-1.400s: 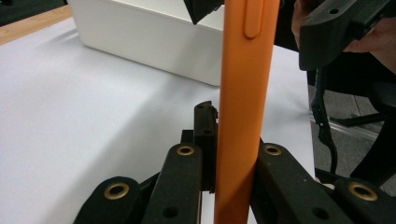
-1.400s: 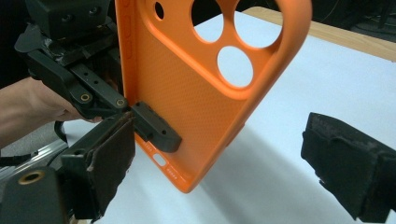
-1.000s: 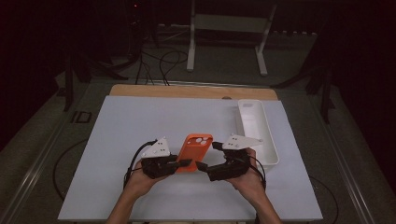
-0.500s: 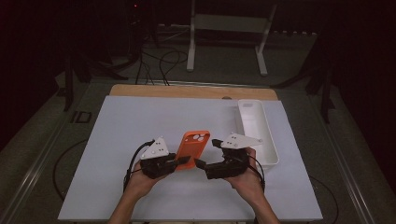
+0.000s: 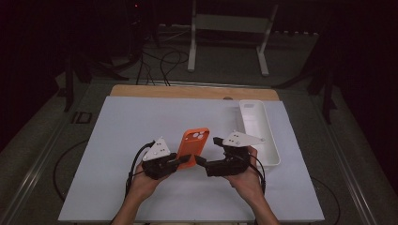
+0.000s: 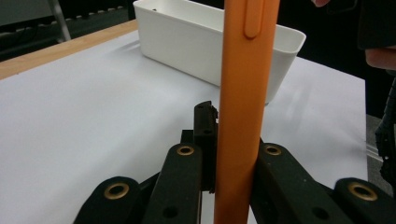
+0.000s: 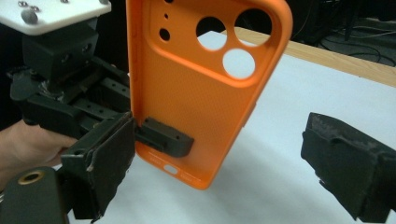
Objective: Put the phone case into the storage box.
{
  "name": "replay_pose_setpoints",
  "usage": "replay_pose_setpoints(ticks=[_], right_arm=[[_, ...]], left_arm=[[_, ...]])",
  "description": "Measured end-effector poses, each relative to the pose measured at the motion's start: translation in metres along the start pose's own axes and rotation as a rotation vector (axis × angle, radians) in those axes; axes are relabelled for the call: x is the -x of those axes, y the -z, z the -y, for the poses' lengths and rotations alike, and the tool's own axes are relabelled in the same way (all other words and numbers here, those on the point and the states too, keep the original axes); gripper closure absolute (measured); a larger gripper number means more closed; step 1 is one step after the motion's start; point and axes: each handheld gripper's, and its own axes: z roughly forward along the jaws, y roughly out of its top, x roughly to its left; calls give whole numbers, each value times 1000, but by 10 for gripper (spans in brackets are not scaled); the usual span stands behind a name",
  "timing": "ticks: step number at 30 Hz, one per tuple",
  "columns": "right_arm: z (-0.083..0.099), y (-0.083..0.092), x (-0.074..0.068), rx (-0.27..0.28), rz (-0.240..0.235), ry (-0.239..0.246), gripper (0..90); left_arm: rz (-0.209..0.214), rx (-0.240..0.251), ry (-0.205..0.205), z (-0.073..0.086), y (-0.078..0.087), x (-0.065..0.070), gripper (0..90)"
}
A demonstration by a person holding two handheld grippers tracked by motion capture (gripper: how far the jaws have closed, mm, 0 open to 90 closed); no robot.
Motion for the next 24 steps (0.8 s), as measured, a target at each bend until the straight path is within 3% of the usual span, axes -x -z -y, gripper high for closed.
replay_pose_setpoints(ticks=[10, 24], right_arm=[[-4, -5, -3, 20, 25, -8, 90], [-7, -9, -2, 39, 41, -33, 79]], left_arm=[[-39, 6, 18, 2, -4, 2, 857], [-128, 10, 47, 3, -5, 0, 857]])
